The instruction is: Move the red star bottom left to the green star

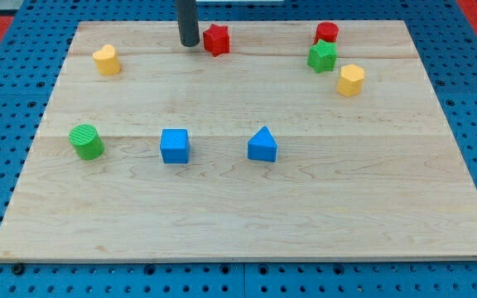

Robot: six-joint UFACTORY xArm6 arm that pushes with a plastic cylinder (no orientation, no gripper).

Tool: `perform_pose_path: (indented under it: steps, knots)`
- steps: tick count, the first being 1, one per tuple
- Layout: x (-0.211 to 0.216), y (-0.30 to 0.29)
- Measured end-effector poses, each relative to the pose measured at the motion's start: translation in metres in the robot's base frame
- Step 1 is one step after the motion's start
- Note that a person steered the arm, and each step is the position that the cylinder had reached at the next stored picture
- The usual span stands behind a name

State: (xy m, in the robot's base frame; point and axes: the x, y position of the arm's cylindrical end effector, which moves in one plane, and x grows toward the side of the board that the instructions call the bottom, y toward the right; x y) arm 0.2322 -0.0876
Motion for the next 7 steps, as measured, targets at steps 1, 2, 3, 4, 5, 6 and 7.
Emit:
perform_pose_path:
  steps: [1, 2, 3, 4, 5, 6, 7]
  knots:
    - [-0.011, 0.006]
    - [-0.008, 0.048]
    - [0.03, 0.069]
    - [0.054, 0.089]
    - [0.043, 0.091]
    - [0.034, 0.092]
    - [0.034, 0.095]
